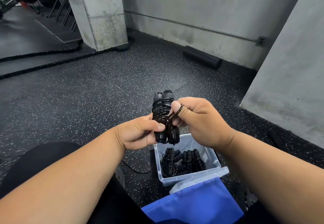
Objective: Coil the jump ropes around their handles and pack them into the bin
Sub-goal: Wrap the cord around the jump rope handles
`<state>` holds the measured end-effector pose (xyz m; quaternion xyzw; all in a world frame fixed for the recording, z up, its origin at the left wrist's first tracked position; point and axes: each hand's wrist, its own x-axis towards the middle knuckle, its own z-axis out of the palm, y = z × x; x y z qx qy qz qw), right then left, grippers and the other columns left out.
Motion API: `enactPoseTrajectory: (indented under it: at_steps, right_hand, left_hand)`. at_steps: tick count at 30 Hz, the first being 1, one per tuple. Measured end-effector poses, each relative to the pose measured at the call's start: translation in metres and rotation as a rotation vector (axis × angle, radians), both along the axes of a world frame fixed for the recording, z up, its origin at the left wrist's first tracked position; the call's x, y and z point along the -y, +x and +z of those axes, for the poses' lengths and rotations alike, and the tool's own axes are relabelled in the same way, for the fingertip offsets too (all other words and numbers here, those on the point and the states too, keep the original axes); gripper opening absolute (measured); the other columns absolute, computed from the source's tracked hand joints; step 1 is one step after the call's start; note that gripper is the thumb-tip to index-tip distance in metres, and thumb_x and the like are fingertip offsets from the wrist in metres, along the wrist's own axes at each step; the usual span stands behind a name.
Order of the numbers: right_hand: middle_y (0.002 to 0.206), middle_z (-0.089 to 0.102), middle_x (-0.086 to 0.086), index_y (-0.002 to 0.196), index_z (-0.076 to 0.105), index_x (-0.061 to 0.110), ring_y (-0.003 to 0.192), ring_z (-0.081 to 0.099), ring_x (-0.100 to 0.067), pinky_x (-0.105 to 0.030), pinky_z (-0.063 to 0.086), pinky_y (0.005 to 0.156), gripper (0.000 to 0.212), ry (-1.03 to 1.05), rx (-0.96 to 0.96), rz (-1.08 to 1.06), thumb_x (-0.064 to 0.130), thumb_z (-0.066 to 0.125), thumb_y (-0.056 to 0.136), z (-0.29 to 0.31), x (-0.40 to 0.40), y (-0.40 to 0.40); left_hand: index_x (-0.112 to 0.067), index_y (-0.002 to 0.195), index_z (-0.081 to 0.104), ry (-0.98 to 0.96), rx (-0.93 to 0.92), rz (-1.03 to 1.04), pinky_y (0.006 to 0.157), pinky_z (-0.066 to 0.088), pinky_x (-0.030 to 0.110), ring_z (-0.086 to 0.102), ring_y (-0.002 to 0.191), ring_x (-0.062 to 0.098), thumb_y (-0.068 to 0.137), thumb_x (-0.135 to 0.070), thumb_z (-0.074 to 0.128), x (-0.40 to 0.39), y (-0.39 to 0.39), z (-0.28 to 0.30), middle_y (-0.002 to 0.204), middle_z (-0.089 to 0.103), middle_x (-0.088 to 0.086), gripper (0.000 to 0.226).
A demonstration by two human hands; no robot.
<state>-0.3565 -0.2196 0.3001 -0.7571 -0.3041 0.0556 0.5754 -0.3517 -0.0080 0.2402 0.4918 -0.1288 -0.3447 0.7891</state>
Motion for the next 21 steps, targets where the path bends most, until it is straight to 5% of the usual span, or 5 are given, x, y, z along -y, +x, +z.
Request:
enactPoseTrajectory:
  at_steps: [3, 7, 11, 16, 21]
  right_hand:
    - [0.071, 0.066, -0.012, 0.085, 0.065, -0.004, 0.062, 0.057, -0.019, -0.028, 0.048, 0.059, 0.04, 0.009, -0.201, 0.02, 0.024, 0.048, 0.109, -0.003, -0.003, 0.003]
    - [0.063, 0.064, -0.013, 0.097, 0.063, 0.002, 0.052, 0.057, -0.021, -0.028, 0.044, 0.051, 0.031, 0.183, -0.542, -0.083, 0.028, 0.05, 0.108, -0.012, -0.003, 0.006]
    - [0.056, 0.052, -0.003, 0.089, 0.059, 0.007, 0.048, 0.045, -0.015, -0.025, 0.032, 0.047, 0.021, 0.14, -0.559, -0.209, 0.024, 0.065, 0.1, -0.016, -0.002, 0.011]
    - [0.064, 0.059, -0.004, 0.076, 0.057, 0.014, 0.054, 0.052, -0.014, -0.025, 0.041, 0.052, 0.025, 0.167, -0.642, -0.196, 0.018, 0.07, 0.097, -0.022, 0.003, 0.021]
    - [0.062, 0.058, -0.003, 0.082, 0.058, 0.011, 0.052, 0.05, -0.012, -0.023, 0.04, 0.049, 0.021, 0.194, -0.614, -0.221, 0.017, 0.071, 0.097, -0.025, 0.0, 0.021]
  left_hand:
    - [-0.014, 0.104, 0.069, 0.094, 0.097, 0.014, 0.093, 0.051, 0.042, 0.057, 0.105, 0.024, 0.082, 0.0, 0.059, 0.008, -0.005, -0.002, 0.111, 0.063, 0.008, 0.028]
    - [-0.003, 0.119, 0.054, 0.185, 0.141, 0.025, 0.092, 0.017, 0.06, 0.034, 0.114, 0.039, 0.075, -0.002, 0.072, 0.008, 0.002, -0.004, 0.113, 0.05, 0.021, 0.048]
    - [-0.006, 0.148, 0.043, 0.255, 0.062, 0.105, 0.105, 0.031, 0.063, 0.048, 0.12, 0.039, 0.066, 0.005, 0.07, 0.006, 0.0, -0.008, 0.127, 0.055, 0.024, 0.087]
    - [-0.009, 0.152, 0.04, 0.129, 0.029, 0.173, 0.1, 0.053, 0.056, 0.068, 0.117, 0.046, 0.077, 0.005, 0.061, 0.019, -0.012, -0.005, 0.131, 0.068, 0.02, 0.08]
    - [-0.017, 0.135, 0.06, 0.083, -0.006, 0.195, 0.082, 0.063, 0.046, 0.075, 0.096, 0.036, 0.066, -0.032, 0.099, 0.028, -0.017, -0.002, 0.121, 0.072, 0.014, 0.081]
